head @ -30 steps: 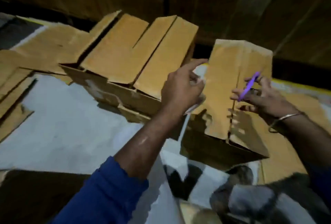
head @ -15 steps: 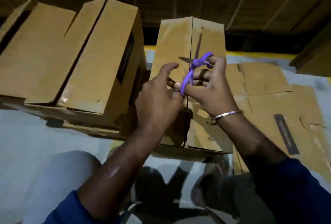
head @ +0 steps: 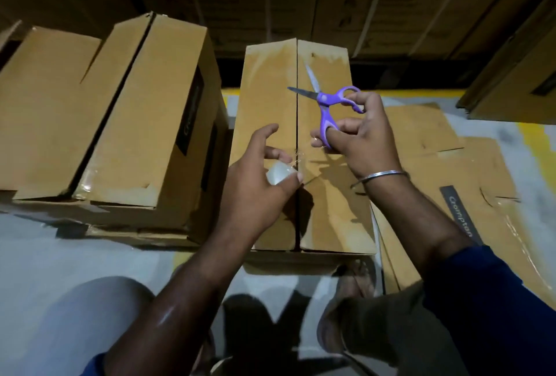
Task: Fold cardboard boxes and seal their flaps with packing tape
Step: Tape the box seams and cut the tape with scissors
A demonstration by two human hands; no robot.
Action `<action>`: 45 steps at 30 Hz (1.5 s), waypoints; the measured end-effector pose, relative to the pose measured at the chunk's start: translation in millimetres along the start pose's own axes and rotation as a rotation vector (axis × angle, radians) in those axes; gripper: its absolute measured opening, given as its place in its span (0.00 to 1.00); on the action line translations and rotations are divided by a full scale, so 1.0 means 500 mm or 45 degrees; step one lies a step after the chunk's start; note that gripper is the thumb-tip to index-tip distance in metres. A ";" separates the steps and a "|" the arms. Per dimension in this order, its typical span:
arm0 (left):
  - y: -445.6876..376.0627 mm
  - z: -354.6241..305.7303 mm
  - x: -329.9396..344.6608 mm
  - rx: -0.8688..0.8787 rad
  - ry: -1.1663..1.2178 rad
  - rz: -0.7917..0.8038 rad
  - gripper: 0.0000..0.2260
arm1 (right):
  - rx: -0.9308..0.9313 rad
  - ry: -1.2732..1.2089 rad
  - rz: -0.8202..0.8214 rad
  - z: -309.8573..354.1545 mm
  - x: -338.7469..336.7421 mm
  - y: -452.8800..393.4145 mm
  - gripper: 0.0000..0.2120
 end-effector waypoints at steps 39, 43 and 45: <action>-0.332 0.067 0.163 -0.172 1.006 0.153 0.06 | -0.244 1.298 0.081 -0.168 0.147 -0.766 0.18; -0.368 0.073 0.159 -0.086 0.909 0.145 0.06 | -0.213 1.377 0.081 -0.221 0.169 -0.851 0.19; -0.386 0.072 0.164 -0.058 0.865 0.160 0.06 | -0.177 1.417 0.112 -0.251 0.172 -0.877 0.15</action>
Point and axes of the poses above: each hand's wrist, its own y-axis away from the middle knuckle, its own x-axis out of the palm, z = x × y, the point moved 10 cm from there along -y, towards the middle knuckle, and after that the axes turned 8 degrees about -x, right-handed, at the moved point
